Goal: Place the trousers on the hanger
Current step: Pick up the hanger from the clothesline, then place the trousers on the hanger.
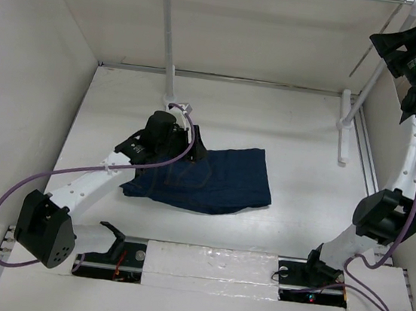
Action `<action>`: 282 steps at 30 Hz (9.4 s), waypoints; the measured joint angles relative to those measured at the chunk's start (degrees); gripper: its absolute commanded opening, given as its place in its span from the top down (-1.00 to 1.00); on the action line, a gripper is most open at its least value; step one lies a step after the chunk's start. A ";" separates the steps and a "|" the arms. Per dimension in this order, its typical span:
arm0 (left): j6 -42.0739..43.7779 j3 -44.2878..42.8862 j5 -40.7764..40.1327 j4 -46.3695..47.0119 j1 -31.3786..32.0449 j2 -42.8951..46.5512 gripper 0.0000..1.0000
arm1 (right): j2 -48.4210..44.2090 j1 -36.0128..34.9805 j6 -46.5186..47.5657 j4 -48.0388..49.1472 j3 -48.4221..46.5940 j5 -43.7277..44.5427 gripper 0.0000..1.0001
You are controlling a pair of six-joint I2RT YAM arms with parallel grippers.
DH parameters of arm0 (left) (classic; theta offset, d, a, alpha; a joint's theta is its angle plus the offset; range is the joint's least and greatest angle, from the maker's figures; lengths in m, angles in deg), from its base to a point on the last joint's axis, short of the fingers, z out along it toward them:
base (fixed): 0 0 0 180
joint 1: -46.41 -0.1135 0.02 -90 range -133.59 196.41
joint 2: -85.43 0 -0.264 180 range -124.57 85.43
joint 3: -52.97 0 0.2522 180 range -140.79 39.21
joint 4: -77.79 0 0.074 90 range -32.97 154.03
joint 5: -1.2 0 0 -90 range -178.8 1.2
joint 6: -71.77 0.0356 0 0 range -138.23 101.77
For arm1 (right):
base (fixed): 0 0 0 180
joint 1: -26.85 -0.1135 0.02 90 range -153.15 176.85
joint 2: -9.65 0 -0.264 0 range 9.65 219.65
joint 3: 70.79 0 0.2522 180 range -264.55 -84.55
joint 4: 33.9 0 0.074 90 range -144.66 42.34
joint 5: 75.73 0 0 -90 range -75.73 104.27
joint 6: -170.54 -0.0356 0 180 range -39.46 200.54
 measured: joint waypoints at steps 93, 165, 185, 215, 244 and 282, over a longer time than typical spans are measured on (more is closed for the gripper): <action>-2.89 -18.58 6.62 -3.41 1.84 -5.92 -0.13 | -9.81 -12.74 -0.24 13.86 35.26 -10.67 0.83; -24.76 -25.55 -10.05 19.02 23.32 -38.80 1.00 | -53.42 -28.20 20.13 -28.30 70.01 4.52 0.36; -39.45 -16.09 -22.56 28.61 27.80 -40.48 1.00 | -27.45 -24.50 33.22 -11.28 72.08 3.23 0.42; -40.24 -16.11 -26.10 28.87 25.70 -45.18 1.00 | -8.20 -26.80 29.94 12.96 74.97 -1.07 0.35; -39.74 -16.09 -24.11 28.87 25.51 -45.53 1.00 | -12.74 -30.32 29.64 5.75 75.56 5.22 -0.11; -35.85 -8.57 -24.13 28.22 24.59 -38.93 1.00 | -22.56 -12.55 31.43 -1.92 76.24 -0.57 1.00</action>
